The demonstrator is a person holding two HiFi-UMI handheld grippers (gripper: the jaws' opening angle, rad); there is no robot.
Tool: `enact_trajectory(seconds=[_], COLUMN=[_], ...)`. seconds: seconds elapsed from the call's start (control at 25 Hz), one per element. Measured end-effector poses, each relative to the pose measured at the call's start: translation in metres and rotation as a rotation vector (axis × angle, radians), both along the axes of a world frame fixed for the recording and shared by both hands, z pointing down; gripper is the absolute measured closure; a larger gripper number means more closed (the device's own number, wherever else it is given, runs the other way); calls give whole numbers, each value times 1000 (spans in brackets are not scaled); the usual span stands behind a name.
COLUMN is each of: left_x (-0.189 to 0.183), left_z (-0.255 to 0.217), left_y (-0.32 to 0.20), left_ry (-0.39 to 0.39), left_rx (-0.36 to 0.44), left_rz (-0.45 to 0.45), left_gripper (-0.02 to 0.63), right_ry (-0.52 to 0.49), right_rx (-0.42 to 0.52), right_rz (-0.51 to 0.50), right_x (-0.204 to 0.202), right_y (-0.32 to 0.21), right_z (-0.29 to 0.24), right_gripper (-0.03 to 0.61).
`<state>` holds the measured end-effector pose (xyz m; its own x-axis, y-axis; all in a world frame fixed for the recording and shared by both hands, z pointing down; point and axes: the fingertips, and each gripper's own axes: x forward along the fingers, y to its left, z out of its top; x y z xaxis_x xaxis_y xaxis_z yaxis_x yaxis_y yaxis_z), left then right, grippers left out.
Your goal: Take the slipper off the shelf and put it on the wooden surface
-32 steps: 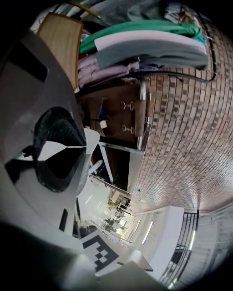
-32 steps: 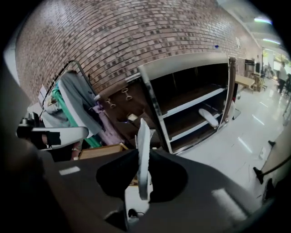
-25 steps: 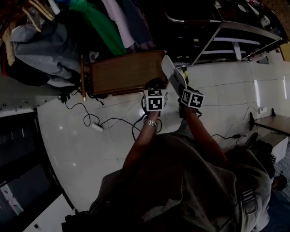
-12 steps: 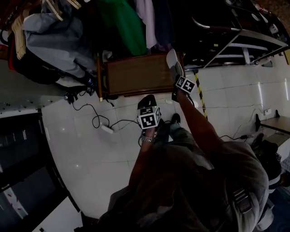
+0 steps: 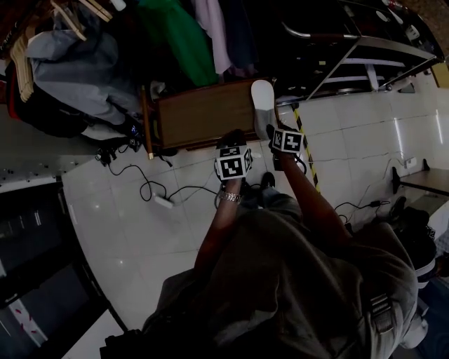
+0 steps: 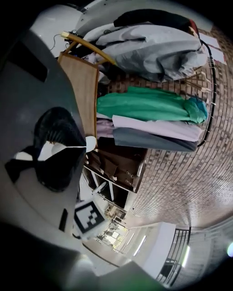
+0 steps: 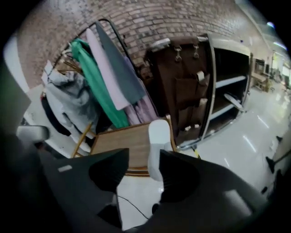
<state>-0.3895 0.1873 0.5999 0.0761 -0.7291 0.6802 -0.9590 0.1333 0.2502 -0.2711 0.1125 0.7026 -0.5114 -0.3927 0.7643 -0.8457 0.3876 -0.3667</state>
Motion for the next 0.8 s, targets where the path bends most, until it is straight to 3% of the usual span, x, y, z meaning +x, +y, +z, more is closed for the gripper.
enact_trajectory(seconds=[0.08, 0.12, 0.24, 0.44, 0.8], left_x=[13, 20, 37, 61, 91], left_z=[-11, -17, -34, -57, -55], left_y=[-18, -25, -43, -55, -55], left_ry=[-4, -7, -30, -90, -93], left_rx=[15, 20, 39, 66, 55], left_rz=[38, 54, 79, 112, 201], left_gripper=[601, 601, 601, 601, 601], right_ry=[-64, -71, -42, -8, 1], right_rx=[101, 153, 228, 173, 138], right_rz=[-67, -98, -175, -153, -142], right_x=[-11, -15, -22, 0, 24], right_y=[5, 7, 12, 15, 16], right_z=[-58, -84, -127, -134, -135], right_gripper=[550, 578, 578, 578, 578])
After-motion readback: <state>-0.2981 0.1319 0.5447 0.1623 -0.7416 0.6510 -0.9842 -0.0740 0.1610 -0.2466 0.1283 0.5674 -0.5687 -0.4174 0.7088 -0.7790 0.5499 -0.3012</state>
